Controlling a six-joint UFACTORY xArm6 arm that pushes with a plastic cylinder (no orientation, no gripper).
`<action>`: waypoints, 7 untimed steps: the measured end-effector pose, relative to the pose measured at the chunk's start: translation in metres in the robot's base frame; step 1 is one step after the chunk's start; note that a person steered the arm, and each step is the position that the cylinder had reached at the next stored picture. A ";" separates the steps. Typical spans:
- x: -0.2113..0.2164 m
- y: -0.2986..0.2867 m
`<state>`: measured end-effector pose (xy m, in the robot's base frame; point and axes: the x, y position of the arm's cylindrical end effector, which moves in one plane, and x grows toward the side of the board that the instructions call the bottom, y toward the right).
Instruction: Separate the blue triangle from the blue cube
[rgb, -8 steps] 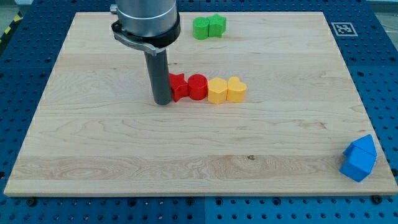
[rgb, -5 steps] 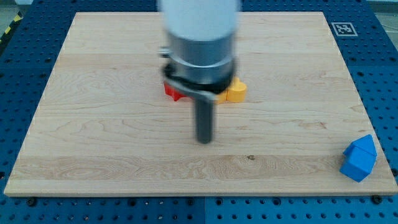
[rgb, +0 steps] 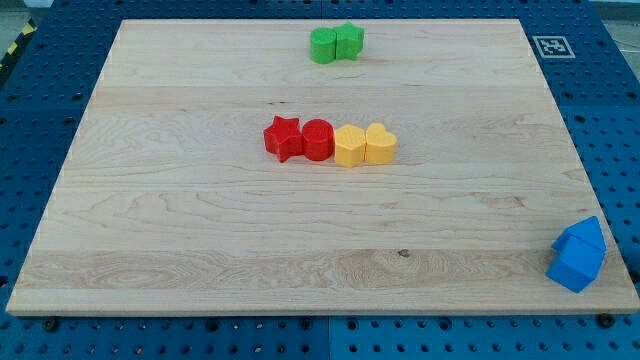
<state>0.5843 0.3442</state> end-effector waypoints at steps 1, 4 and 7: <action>0.032 -0.018; -0.079 -0.120; -0.016 -0.054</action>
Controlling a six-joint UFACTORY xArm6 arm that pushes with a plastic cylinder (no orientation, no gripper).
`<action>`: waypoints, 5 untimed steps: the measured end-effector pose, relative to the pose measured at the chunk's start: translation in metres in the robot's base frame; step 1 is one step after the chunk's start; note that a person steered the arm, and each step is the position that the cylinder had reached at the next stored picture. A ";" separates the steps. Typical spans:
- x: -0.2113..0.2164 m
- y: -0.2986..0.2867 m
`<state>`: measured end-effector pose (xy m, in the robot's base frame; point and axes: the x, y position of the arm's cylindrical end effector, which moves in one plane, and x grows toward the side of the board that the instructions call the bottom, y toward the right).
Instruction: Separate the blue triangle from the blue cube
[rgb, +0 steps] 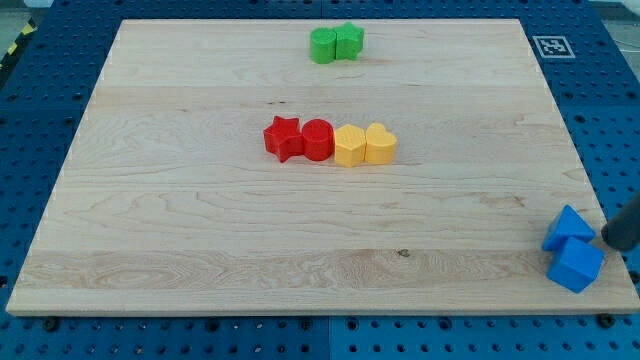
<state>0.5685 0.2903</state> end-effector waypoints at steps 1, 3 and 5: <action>-0.019 -0.040; -0.048 -0.105; 0.019 -0.104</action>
<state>0.5874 0.1862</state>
